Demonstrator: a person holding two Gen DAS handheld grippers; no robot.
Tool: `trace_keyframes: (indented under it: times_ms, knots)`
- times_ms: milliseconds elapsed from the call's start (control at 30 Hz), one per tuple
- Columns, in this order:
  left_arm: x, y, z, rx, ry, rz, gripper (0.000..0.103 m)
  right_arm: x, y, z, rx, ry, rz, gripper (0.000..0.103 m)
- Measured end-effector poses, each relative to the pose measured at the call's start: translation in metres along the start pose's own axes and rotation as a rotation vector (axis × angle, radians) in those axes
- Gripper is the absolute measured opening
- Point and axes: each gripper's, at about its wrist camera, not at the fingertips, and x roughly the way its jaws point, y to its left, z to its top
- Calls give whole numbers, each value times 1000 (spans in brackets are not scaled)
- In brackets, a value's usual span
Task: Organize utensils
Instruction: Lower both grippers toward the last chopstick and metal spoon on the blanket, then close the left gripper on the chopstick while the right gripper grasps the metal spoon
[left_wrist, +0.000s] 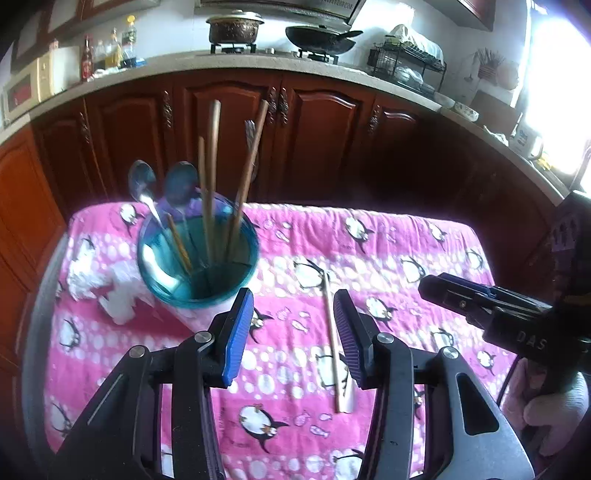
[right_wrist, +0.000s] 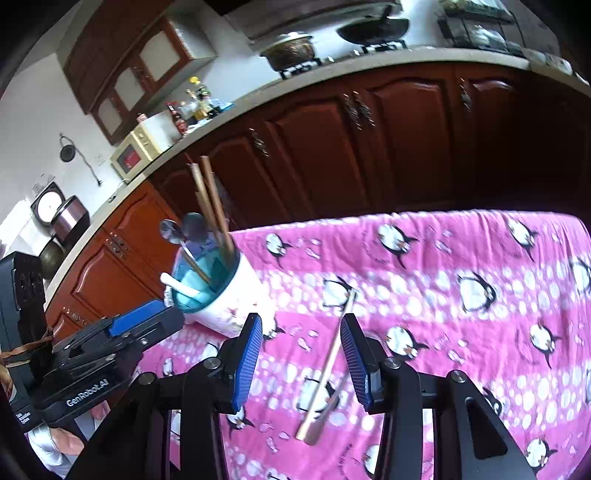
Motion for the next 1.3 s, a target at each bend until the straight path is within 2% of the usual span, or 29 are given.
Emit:
trace_keyframes:
  times_ms: [300, 400, 533, 767, 933, 1100, 1300]
  knots:
    - [14, -9, -13, -5, 48, -64, 45, 11, -27, -19, 64, 48, -7, 42]
    - [20, -10, -16, -12, 72, -95, 52, 17, -38, -26, 91, 67, -1, 42]
    - [29, -12, -20, -7, 103, -107, 52, 28, -53, -32, 142, 94, 20, 42]
    - [51, -11, -30, -25, 168, -102, 53, 58, -90, -47, 294, 160, 93, 42]
    - [63, -9, -34, -23, 190, -96, 53, 74, -102, -48, 352, 171, 137, 42]
    - [74, -5, -32, -38, 208, -95, 53, 90, -117, -45, 409, 176, 141, 42]
    - [89, -2, -30, -53, 226, -87, 53, 111, -126, -45, 503, 197, 265, 42]
